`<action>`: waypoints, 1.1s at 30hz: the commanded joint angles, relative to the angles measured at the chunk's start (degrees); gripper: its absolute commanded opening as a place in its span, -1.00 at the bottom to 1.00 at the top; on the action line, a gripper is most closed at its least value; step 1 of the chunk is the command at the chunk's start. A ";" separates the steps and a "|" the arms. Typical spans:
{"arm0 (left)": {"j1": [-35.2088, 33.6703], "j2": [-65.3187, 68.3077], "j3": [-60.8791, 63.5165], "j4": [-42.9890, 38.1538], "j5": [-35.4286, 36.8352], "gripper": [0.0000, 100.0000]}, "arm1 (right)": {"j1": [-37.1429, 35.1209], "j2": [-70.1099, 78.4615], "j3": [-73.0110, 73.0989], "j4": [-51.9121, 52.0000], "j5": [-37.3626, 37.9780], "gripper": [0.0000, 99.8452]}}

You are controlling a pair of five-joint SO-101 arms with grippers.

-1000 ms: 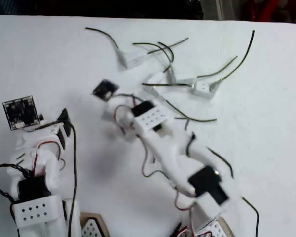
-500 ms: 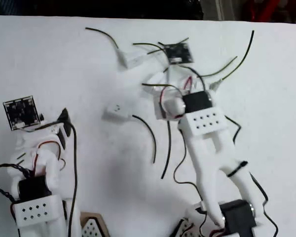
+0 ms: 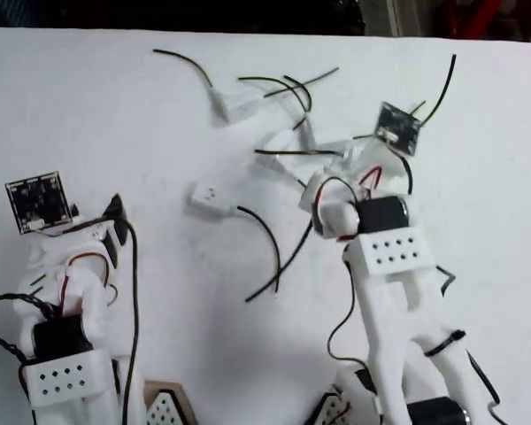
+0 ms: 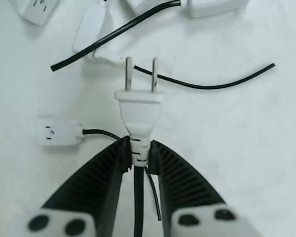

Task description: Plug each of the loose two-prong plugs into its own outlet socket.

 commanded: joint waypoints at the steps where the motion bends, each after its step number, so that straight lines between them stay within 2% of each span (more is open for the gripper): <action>1: -0.22 -0.48 -1.23 -1.32 0.44 -0.54 | 0.92 -2.68 -0.35 -1.10 -8.53 -0.96; 5: -0.22 -0.48 -1.23 -1.32 0.44 -0.54 | 1.98 -2.59 -0.26 -2.07 -15.91 -0.96; 10: -0.22 -0.48 -1.23 -1.32 0.44 -0.54 | 3.38 -3.03 -0.35 -2.24 -16.44 -0.95; 12: -0.22 -0.48 -1.23 -1.32 0.44 -0.54 | 3.21 -3.03 -0.35 -2.24 -16.53 -0.87; 16: -0.22 -0.48 -1.23 -1.32 0.44 -0.54 | 2.86 -3.03 -0.35 -2.07 -16.26 -0.58; 19: -0.22 -0.48 -1.23 -1.41 0.44 -0.54 | 2.86 -3.03 -0.35 -1.98 -14.15 -0.57; 22: -0.22 -0.48 -1.23 -1.41 0.44 -0.54 | 3.47 -3.03 -0.35 -1.98 -5.27 -0.67; 27: -0.22 -0.48 -1.23 -1.41 0.44 -0.54 | 4.97 -2.95 -0.35 -2.24 21.36 -0.96; 30: -0.22 -0.48 -1.23 -1.41 0.44 -0.54 | 5.23 -2.51 -0.09 -1.80 38.77 -0.91; 33: -0.22 -0.48 -1.23 -1.41 0.44 -0.54 | 6.37 -2.51 2.29 -1.54 61.71 -0.86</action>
